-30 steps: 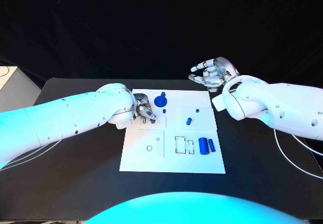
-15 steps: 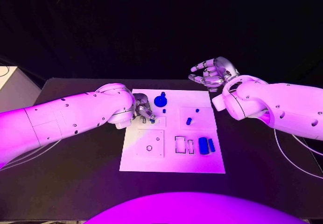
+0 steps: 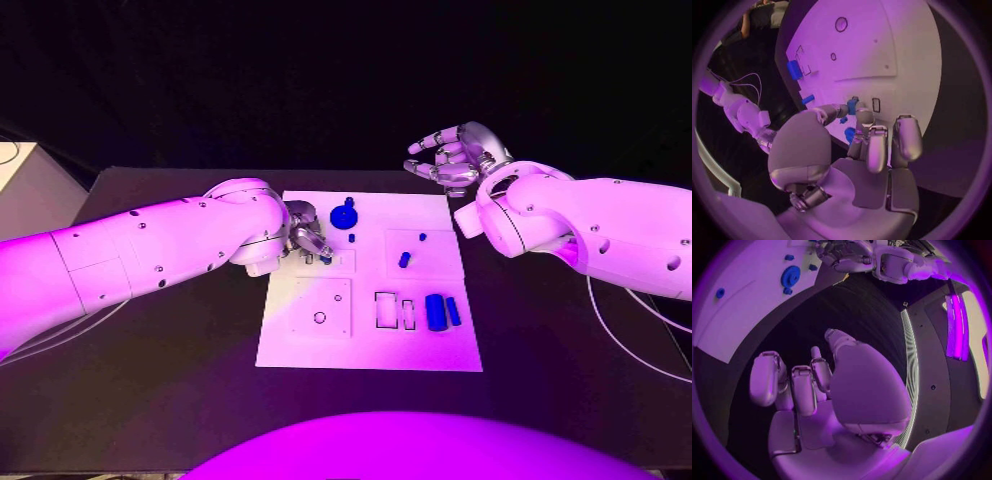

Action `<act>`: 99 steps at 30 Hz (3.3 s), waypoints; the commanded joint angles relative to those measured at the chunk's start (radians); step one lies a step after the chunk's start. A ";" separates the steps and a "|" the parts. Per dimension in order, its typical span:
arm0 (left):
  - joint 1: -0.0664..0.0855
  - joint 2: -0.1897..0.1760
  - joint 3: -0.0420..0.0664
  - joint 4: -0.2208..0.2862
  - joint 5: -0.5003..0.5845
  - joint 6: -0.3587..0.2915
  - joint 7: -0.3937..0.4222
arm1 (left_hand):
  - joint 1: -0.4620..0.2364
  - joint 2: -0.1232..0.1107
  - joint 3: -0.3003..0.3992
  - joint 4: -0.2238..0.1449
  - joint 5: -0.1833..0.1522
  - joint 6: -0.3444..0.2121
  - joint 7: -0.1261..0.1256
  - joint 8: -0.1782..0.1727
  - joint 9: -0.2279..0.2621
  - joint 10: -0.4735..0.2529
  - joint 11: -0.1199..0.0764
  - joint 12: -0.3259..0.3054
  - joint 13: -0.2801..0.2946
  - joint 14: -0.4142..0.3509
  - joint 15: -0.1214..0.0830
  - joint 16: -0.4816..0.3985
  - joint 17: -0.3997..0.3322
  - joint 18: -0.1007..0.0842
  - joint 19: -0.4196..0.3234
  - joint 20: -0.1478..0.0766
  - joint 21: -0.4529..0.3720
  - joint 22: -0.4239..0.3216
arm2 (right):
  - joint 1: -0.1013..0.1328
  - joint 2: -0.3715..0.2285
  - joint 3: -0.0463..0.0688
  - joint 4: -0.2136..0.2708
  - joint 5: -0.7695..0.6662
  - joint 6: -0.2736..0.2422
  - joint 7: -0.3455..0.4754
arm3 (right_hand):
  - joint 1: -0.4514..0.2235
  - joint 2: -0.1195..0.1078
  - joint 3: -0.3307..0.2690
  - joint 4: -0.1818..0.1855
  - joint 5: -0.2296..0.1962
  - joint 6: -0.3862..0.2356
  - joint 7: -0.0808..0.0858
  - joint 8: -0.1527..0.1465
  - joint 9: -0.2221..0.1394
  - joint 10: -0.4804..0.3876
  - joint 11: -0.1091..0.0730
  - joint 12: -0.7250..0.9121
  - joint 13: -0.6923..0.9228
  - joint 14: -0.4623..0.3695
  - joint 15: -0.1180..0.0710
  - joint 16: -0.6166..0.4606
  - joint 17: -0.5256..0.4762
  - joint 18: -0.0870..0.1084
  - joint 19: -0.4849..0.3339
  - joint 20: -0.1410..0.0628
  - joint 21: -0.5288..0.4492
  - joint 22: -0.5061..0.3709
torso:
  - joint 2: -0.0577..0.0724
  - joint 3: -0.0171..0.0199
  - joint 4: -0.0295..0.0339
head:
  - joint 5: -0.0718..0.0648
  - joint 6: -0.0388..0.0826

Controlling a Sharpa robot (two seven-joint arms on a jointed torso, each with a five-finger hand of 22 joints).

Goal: Assemble the parts on the task board

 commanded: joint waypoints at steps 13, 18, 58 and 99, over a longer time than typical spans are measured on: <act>-0.001 -0.002 0.000 0.002 -0.007 0.019 -0.008 | 0.000 0.003 0.209 -0.210 0.008 0.010 -0.001 0.003 0.001 0.027 -0.020 0.004 0.002 0.095 -0.007 0.005 0.235 -0.013 0.005 0.000 0.006 0.002 | -0.001 0.001 0.000 -0.002 -0.008 0.015 0.004 | -0.006 0.000 0.007 0.000 0.005 -0.008 -0.001 0.006 0.001 -0.006 0.003 -0.003 0.044 0.043 -0.004 -0.002 0.042 0.012 -0.007 0.002 -0.007 0.017 | 0.001 0.0009 -0.0006 | 0.000 0.000; -0.001 -0.001 0.000 0.002 -0.007 0.024 -0.007 | 0.000 0.003 0.210 -0.210 0.008 0.011 -0.002 0.003 0.001 0.028 -0.020 0.004 0.002 0.095 -0.007 0.005 0.234 -0.013 0.005 -0.001 0.006 0.001 | -0.002 0.002 0.000 -0.003 -0.008 0.015 0.004 | -0.006 0.000 0.007 0.000 0.005 -0.008 -0.001 0.006 0.001 -0.006 0.003 -0.003 0.044 0.043 -0.004 -0.002 0.042 0.012 -0.007 0.002 -0.007 0.017 | 0.001 0.0011 -0.0006 | 0.000 0.000; 0.003 0.029 0.002 -0.031 -0.001 0.113 -0.015 | -0.005 0.004 0.217 -0.209 0.013 0.016 -0.003 0.001 0.001 0.032 -0.021 0.003 0.002 0.096 -0.009 0.005 0.235 -0.013 0.007 -0.003 0.006 0.003 | -0.006 0.004 -0.001 -0.006 -0.008 0.017 0.003 | -0.010 -0.002 0.012 -0.001 0.006 -0.010 -0.001 0.010 0.002 -0.006 0.003 -0.003 0.042 0.044 -0.004 -0.002 0.045 0.012 -0.007 0.002 -0.009 0.016 | 0.001 0.0015 -0.0011 | -0.005 0.000; 0.005 0.066 0.001 -0.071 0.012 0.150 -0.039 | -0.109 0.055 0.179 -0.214 -0.059 0.018 -0.015 -0.009 0.023 0.057 -0.029 0.017 0.025 0.101 -0.014 0.010 0.250 -0.014 0.008 -0.007 -0.002 0.000 | -0.007 0.003 -0.001 -0.005 -0.008 0.027 0.002 | -0.013 -0.003 0.021 -0.003 0.016 -0.016 -0.001 0.014 0.004 -0.007 0.003 -0.003 0.040 0.044 -0.005 -0.003 0.043 0.012 -0.006 0.001 -0.012 0.014 | -0.001 0.0002 0.0008 | -0.012 0.000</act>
